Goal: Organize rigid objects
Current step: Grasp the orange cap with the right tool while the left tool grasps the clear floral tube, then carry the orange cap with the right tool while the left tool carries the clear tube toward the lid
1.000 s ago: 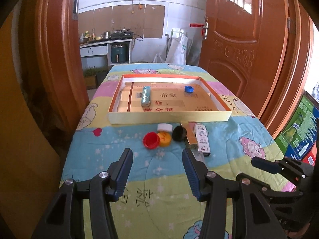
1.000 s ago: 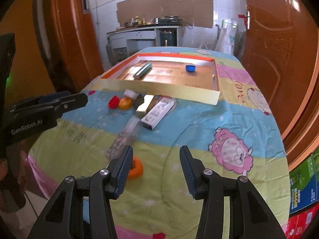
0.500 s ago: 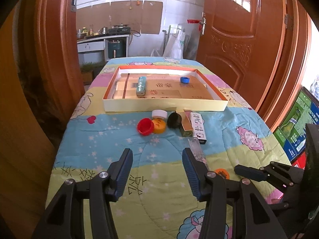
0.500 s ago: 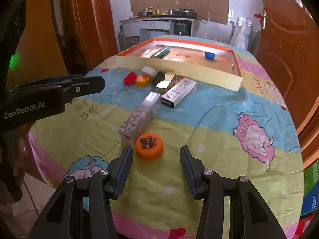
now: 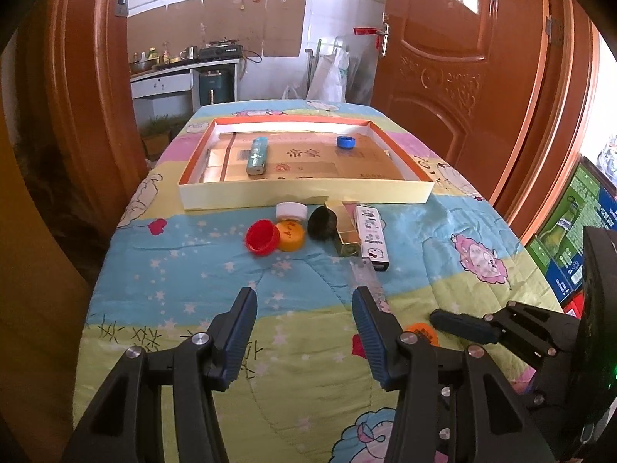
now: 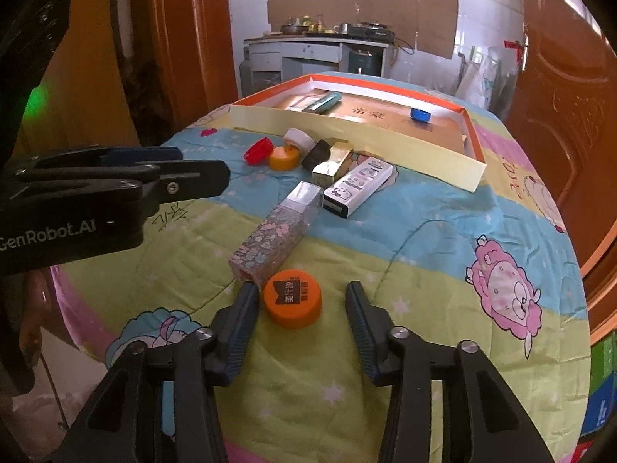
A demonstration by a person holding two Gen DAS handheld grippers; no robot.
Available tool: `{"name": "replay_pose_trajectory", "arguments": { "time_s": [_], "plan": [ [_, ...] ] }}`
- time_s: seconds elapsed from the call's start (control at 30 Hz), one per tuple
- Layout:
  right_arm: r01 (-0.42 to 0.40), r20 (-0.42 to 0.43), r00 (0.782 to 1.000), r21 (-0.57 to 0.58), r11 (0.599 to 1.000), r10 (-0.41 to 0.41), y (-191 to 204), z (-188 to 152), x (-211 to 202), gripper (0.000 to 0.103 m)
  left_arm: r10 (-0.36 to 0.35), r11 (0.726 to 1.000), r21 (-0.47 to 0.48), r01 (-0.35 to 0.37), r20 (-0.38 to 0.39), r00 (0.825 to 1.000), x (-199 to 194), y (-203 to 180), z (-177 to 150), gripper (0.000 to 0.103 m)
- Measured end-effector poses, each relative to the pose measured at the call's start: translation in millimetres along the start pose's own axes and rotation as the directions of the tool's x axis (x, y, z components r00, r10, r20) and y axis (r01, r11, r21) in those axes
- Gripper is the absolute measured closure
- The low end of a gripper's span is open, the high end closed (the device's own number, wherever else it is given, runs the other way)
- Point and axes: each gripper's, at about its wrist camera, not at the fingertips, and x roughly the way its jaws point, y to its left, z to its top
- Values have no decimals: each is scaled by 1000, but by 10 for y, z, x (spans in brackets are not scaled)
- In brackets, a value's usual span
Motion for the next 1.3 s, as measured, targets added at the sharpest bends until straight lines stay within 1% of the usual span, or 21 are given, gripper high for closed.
{"name": "replay_pose_trajectory", "arguments": {
  "time_s": [0.07,0.3,0.43,0.53,0.6,0.63,0.73,0.77,0.83,0.93,1.1,1.3],
  "plan": [
    [5,4,1000,-7,1000,-5,6,-10,-11,72,-6,1000,5,6,-3,1000,20,-29,9,52],
    [7,12,1000,-8,1000,-7,-18,-48,-54,72,-45,998,44,47,-34,998,144,-249,68,52],
    [9,16,1000,-4,1000,-9,-42,-81,-88,73,-36,997,60,40,-74,997,281,-381,95,52],
    [59,25,998,-13,998,-58,-72,-112,-153,72,-25,998,63,31,-102,994,377,-461,82,52],
    [69,31,997,-8,998,-68,-111,-130,-196,72,-18,998,60,26,-122,992,445,-488,62,52],
    [77,31,997,-2,997,-77,-146,-145,-215,72,-13,998,55,21,-132,991,475,-490,53,52],
    [79,27,996,26,997,-80,-243,-176,-228,72,-30,999,19,33,-171,985,575,-454,7,65],
    [79,27,996,35,996,-80,-268,-187,-230,72,-33,999,15,35,-156,987,557,-444,-1,68],
    [73,26,997,51,996,-75,-311,-205,-233,72,-40,999,6,42,-151,988,538,-417,-9,75],
    [62,29,998,70,996,-64,-342,-218,-234,72,-38,999,0,38,-141,989,511,-366,-23,82],
    [57,41,997,82,995,-60,-351,-217,-262,72,-34,999,0,35,-128,991,456,-316,-38,83],
    [54,49,997,98,994,-59,-377,-176,-299,72,-37,999,7,38,-93,995,336,-321,-5,83]
  ]
}}
